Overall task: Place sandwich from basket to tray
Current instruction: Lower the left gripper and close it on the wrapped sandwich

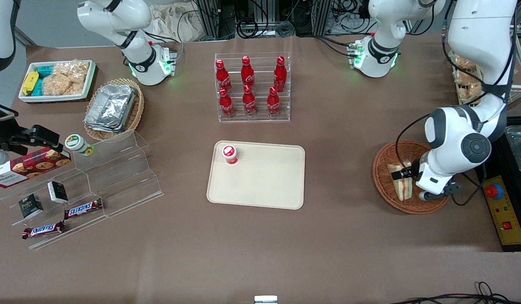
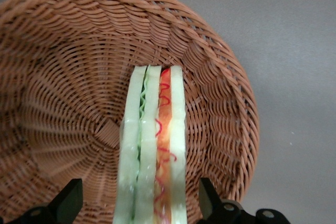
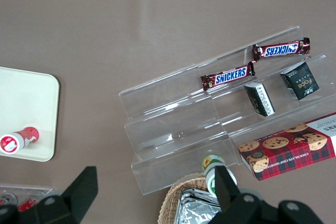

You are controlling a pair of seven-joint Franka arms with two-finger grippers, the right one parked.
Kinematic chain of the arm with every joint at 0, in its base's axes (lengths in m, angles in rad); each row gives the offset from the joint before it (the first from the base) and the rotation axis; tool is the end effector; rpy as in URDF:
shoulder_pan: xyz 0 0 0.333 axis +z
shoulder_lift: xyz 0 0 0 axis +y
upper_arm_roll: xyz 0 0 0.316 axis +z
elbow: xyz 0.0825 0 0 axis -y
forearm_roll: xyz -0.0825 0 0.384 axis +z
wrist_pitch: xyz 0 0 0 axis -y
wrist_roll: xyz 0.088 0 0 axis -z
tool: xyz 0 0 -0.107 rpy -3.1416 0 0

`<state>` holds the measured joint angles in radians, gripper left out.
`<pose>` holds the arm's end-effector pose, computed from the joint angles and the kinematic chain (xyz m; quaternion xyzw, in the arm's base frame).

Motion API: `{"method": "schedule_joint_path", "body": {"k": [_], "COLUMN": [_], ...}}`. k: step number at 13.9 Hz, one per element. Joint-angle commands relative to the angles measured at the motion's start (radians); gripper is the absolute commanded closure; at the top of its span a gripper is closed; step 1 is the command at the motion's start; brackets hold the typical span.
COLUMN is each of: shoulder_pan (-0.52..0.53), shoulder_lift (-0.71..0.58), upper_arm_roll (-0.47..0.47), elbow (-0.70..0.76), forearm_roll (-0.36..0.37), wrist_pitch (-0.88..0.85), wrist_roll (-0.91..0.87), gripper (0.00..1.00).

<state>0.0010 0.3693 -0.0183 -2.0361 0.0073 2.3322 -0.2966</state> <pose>0.5898 -0.0099 0.2556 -0.9899 -0.1370 0.0362 0.0049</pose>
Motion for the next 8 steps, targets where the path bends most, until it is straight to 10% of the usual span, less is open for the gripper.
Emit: {"method": "schedule_joint_path", "body": {"k": [1,4,8], "shoulder_pan": [-0.013,-0.012,-0.012], "shoulder_lift": [0.000,-0.019,-0.119], "upper_arm_roll": [0.008,0.009,0.006], "elbow": [-0.019,-0.021,0.124], "forearm_roll": [0.017,0.017,0.051], "wrist_pitch": [0.032,0.001,-0.257], "wrist_roll": [-0.024,-0.015,0.005], "gripper": [0.38,0.90,1.00]}}
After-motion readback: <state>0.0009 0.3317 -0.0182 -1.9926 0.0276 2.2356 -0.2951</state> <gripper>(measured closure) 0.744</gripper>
